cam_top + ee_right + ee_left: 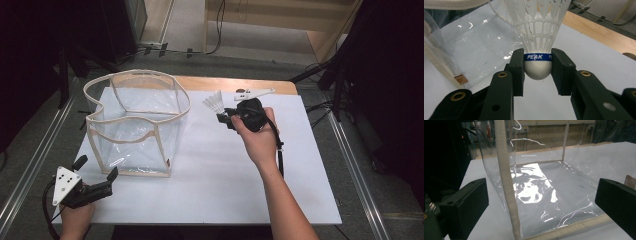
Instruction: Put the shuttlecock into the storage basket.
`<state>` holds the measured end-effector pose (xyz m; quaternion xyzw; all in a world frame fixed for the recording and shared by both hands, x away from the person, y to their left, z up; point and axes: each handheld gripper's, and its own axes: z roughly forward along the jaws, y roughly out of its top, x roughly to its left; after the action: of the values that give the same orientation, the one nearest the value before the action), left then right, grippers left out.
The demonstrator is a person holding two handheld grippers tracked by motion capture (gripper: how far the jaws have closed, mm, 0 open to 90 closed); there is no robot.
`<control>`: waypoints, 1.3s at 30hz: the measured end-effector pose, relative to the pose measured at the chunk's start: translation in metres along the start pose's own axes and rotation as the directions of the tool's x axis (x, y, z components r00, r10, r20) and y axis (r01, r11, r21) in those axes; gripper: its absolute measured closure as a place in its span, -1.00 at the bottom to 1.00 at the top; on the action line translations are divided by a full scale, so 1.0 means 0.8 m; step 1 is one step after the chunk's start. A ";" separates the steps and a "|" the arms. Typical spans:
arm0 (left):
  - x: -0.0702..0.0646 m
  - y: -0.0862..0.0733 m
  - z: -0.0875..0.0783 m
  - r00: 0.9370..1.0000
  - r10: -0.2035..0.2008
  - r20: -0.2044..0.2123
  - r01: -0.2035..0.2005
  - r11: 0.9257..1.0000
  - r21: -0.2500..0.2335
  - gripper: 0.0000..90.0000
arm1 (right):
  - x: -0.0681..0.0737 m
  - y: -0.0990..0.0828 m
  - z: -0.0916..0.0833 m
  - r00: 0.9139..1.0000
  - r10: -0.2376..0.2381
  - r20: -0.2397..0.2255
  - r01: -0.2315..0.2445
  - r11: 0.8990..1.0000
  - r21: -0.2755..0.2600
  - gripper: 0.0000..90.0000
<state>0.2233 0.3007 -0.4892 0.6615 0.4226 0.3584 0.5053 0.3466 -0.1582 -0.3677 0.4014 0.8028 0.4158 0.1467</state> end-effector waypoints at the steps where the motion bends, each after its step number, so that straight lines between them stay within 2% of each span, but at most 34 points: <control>1: 0.000 0.000 0.000 1.000 0.001 0.000 -0.001 1.000 0.001 -1.00 | 0.001 0.002 0.000 1.000 -0.003 -0.001 0.003 1.000 -0.001 0.40; 39: 0.000 0.000 0.000 1.000 -0.002 0.002 0.002 1.000 -0.002 -1.00 | 0.018 0.043 -0.003 0.999 -0.042 -0.009 0.042 0.998 -0.048 0.40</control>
<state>0.2236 0.3005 -0.4893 0.6608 0.4226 0.3577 0.5068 0.3542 -0.1375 -0.3378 0.3786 0.8015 0.4339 0.1610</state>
